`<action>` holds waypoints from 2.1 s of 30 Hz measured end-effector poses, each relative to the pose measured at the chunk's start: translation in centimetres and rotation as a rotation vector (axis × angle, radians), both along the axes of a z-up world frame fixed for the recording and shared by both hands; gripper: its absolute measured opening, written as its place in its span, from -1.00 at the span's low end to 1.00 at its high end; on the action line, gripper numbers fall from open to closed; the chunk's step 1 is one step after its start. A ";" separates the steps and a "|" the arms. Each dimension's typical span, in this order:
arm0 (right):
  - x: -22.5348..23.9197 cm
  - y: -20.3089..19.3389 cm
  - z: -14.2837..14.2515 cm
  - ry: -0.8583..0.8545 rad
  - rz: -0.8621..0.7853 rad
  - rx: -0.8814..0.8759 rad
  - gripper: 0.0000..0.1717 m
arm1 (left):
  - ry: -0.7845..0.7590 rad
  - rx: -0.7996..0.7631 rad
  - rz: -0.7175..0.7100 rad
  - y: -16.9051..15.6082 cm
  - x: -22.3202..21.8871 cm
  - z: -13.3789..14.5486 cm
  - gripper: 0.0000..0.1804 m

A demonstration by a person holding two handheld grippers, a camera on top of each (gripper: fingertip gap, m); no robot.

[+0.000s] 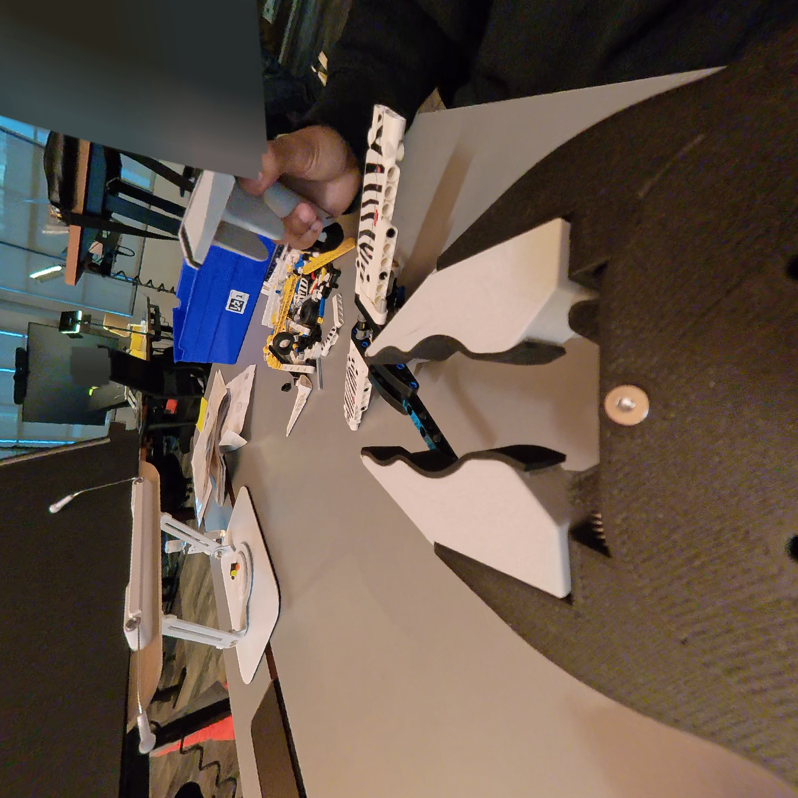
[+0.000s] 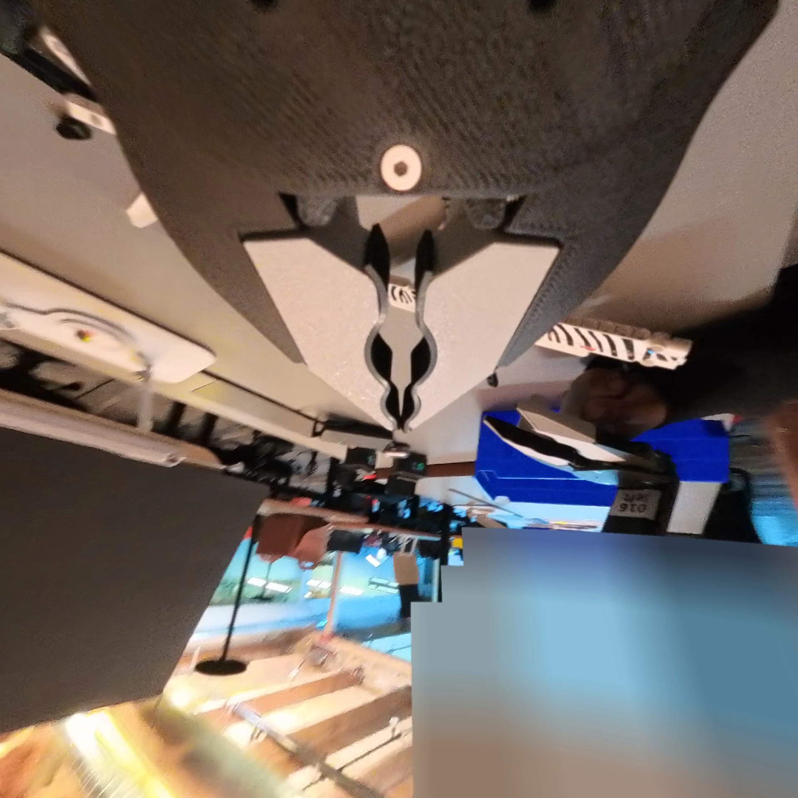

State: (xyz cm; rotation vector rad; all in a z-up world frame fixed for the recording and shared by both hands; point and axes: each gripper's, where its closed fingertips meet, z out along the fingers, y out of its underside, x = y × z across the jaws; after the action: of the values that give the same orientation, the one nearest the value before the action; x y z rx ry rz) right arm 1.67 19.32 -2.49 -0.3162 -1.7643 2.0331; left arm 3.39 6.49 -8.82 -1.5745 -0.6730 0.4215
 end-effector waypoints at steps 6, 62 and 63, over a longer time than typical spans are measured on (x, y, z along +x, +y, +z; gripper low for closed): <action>1.5 -1.4 -3.5 -0.059 0.025 0.125 -0.56 | 0.009 -0.058 -0.004 0.5 0.1 -0.5 -0.62; 4.5 -4.8 -8.9 -0.321 0.364 0.395 -0.64 | -0.075 0.013 -0.045 0.5 0.0 -0.6 -0.62; 4.6 -4.8 -9.0 -0.320 0.366 0.404 -0.65 | -0.077 0.015 -0.047 0.6 0.0 -0.6 -0.61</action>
State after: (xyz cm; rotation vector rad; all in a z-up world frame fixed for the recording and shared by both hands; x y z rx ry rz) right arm 6.23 14.50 -11.51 -0.2109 -2.5354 1.8629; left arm 3.38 7.04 -9.41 -1.5957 -0.6951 0.3215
